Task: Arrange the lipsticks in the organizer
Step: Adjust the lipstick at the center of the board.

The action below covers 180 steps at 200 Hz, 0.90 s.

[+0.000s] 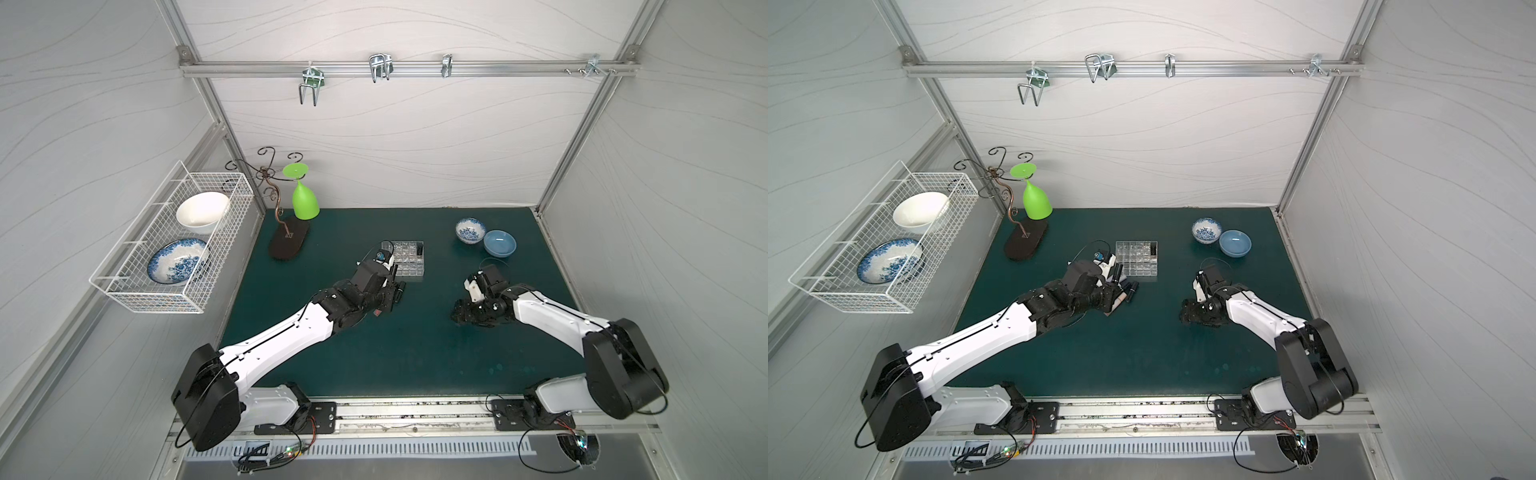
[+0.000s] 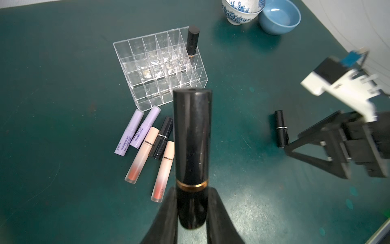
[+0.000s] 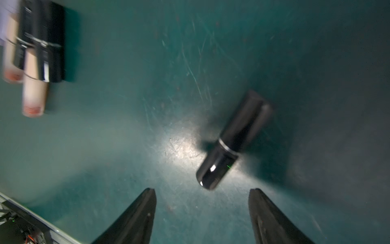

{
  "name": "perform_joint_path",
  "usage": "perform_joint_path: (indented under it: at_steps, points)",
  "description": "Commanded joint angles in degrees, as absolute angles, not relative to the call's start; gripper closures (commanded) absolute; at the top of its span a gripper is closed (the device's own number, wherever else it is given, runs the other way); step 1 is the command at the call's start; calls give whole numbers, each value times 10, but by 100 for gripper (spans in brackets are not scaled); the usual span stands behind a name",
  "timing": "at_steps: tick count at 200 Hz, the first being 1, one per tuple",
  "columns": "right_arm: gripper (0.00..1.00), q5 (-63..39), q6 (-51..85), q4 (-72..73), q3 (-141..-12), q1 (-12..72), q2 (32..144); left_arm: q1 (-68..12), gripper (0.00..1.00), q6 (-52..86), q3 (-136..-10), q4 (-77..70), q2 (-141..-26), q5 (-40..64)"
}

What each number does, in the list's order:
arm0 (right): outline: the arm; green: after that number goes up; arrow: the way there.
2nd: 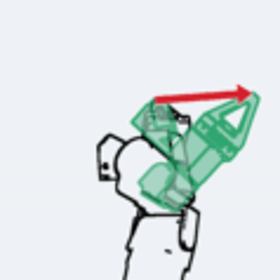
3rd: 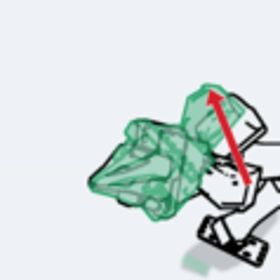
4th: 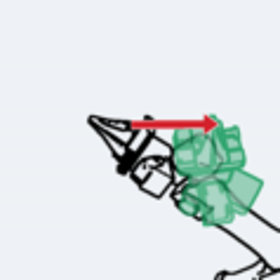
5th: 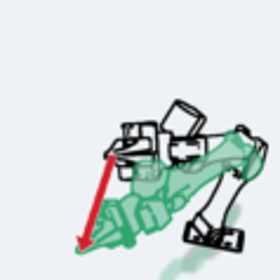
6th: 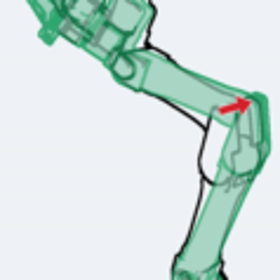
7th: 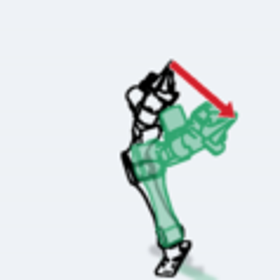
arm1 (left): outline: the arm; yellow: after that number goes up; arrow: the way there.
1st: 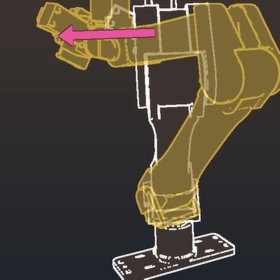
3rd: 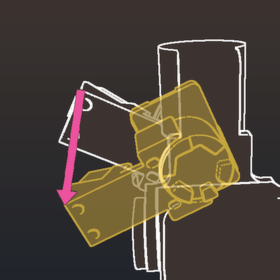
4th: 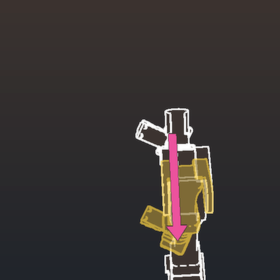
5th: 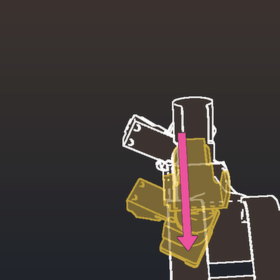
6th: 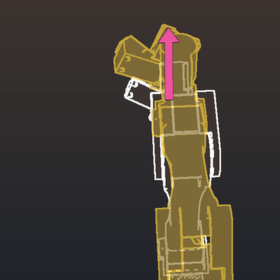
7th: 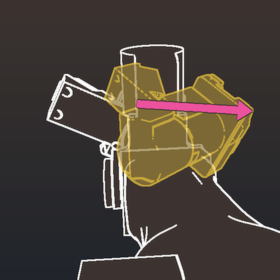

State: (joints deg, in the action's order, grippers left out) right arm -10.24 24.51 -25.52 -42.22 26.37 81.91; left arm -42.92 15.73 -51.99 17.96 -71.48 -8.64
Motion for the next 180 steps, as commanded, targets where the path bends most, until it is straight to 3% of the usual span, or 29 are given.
perform_joint_path:
  at_steps: [1, 45, 110, 149, 180]
  points:
    - [28, -109, 255, -242, -434, 268, 838, -431, 92, 143, -516, 149, -690, -103]
    - [29, -95, 254, -240, -460, 285, 867, -427, 93, 137, -502, 140, -667, -106]
    - [29, -41, 250, -225, -538, 389, 882, -426, 94, 135, -487, 125, -651, -109]
    - [26, 40, 235, -266, -521, 381, 780, -426, 94, 135, -479, 110, -645, -95]
    - [24, 21, 211, -248, -509, 282, 783, -426, 94, 142, -479, 102, -649, -84]
